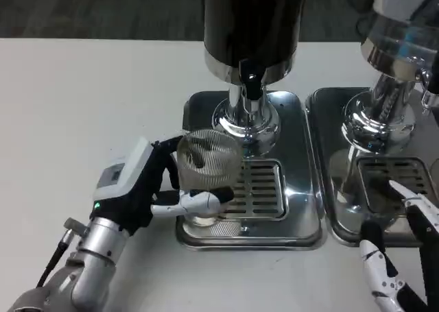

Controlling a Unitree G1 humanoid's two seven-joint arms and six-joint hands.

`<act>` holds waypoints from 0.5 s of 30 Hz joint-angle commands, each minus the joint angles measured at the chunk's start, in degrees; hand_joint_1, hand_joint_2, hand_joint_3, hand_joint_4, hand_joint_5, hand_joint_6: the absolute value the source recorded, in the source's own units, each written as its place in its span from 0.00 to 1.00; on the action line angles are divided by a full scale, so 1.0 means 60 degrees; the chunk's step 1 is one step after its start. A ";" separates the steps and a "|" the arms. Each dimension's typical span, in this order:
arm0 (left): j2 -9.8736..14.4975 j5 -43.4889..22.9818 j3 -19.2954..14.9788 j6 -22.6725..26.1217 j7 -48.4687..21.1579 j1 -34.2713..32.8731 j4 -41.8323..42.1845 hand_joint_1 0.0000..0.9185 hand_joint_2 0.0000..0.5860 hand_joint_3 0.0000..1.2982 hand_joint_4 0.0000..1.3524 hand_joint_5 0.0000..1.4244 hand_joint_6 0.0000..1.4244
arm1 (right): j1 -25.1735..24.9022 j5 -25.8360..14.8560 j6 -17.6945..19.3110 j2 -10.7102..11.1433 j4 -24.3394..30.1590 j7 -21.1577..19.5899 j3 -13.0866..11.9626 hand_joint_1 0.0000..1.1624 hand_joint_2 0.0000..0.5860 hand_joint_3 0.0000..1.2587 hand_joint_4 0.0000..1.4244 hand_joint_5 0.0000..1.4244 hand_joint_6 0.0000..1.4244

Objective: Grasp the cup under the faucet to collect the drink, then remove the cup.

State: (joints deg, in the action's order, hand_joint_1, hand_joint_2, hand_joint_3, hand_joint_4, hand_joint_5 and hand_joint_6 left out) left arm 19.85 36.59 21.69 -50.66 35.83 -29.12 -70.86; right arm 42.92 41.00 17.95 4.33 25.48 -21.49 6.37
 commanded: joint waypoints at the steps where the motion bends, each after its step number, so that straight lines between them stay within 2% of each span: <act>1: -0.0222 0.0029 0.0108 0.0198 -0.0187 -0.0465 -0.0097 0.42 0.26 0.39 0.49 0.67 0.89 | 0.0187 0.0066 0.0072 -0.0112 0.0218 -0.0212 0.0087 0.27 0.73 0.22 0.18 0.12 0.09; 9: -0.0479 0.0072 0.0357 0.0583 -0.0377 -0.0723 -0.0263 0.42 0.26 0.39 0.48 0.66 0.89 | 0.0468 0.0201 0.0047 -0.0242 0.0380 -0.0328 0.0162 0.27 0.73 0.22 0.18 0.12 0.09; 15: -0.0609 0.0126 0.0565 0.0910 -0.0717 -0.0854 -0.0333 0.37 0.27 0.30 0.39 0.59 0.79 | 0.0605 0.0143 0.0036 -0.0264 0.0439 -0.0311 0.0159 0.27 0.73 0.22 0.18 0.12 0.09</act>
State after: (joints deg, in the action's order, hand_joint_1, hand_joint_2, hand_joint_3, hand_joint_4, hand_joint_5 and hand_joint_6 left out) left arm 16.87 36.68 24.22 -46.32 33.30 -33.33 -72.13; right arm 45.93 42.11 17.95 2.89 27.38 -22.80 7.30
